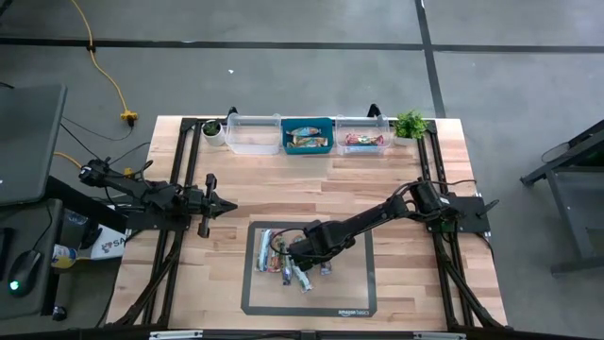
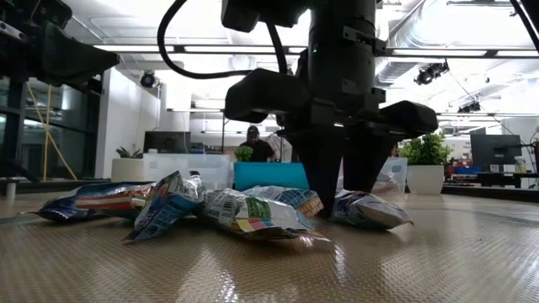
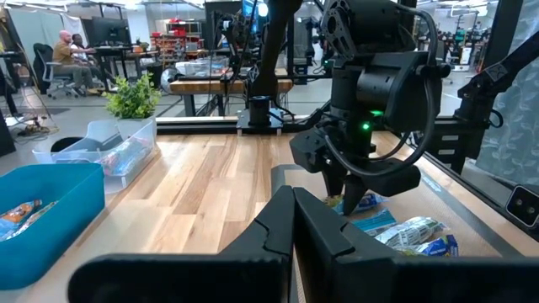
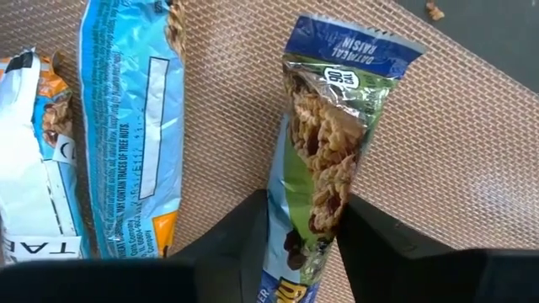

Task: Pick and place Granola Bars by type
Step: Put the blue granola bar into the left transparent bin

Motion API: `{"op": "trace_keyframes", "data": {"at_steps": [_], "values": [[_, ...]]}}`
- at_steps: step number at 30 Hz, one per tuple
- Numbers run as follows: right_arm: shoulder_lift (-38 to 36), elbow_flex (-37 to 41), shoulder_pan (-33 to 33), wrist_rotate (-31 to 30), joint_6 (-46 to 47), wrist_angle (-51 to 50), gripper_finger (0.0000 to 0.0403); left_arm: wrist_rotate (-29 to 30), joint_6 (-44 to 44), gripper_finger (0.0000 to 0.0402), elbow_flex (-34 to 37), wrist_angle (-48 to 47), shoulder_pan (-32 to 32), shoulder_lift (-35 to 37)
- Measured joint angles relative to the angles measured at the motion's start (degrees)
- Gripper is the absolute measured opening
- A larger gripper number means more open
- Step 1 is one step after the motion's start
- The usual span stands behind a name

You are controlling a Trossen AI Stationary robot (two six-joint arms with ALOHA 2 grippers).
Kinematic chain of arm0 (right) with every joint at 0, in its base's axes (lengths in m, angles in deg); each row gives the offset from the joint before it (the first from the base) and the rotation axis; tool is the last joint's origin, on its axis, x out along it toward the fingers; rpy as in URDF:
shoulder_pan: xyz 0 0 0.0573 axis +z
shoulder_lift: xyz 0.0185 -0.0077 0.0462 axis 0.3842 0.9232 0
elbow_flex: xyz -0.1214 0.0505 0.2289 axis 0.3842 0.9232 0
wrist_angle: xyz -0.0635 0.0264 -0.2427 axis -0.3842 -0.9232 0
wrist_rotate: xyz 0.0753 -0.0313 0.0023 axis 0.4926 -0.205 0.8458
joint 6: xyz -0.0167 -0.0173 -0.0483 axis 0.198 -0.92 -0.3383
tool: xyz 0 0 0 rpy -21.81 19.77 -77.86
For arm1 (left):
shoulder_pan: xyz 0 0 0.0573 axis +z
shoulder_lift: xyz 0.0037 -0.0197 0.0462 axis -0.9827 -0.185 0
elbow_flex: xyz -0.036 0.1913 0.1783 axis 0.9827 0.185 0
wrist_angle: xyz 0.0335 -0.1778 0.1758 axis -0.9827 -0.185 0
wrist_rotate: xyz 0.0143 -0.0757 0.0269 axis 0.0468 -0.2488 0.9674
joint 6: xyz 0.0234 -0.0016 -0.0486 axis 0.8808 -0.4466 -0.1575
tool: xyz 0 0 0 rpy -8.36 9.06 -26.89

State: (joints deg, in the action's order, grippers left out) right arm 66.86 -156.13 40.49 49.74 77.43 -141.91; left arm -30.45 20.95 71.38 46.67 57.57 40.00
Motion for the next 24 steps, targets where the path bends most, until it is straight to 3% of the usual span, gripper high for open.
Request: {"op": "trace_keyframes", "data": {"at_steps": [14, 24], "values": [[0.00, 0.00, 0.00, 1.18, -0.22, 1.31, 0.0057, 0.00, 0.00, 0.0001, -0.02, 0.00, 0.00, -0.01], [-2.32, 0.07, 0.03, 1.37, -0.30, 3.44, 0.0035, 0.00, 0.00, 0.0001, -0.02, 0.00, 0.01, -0.02]]}}
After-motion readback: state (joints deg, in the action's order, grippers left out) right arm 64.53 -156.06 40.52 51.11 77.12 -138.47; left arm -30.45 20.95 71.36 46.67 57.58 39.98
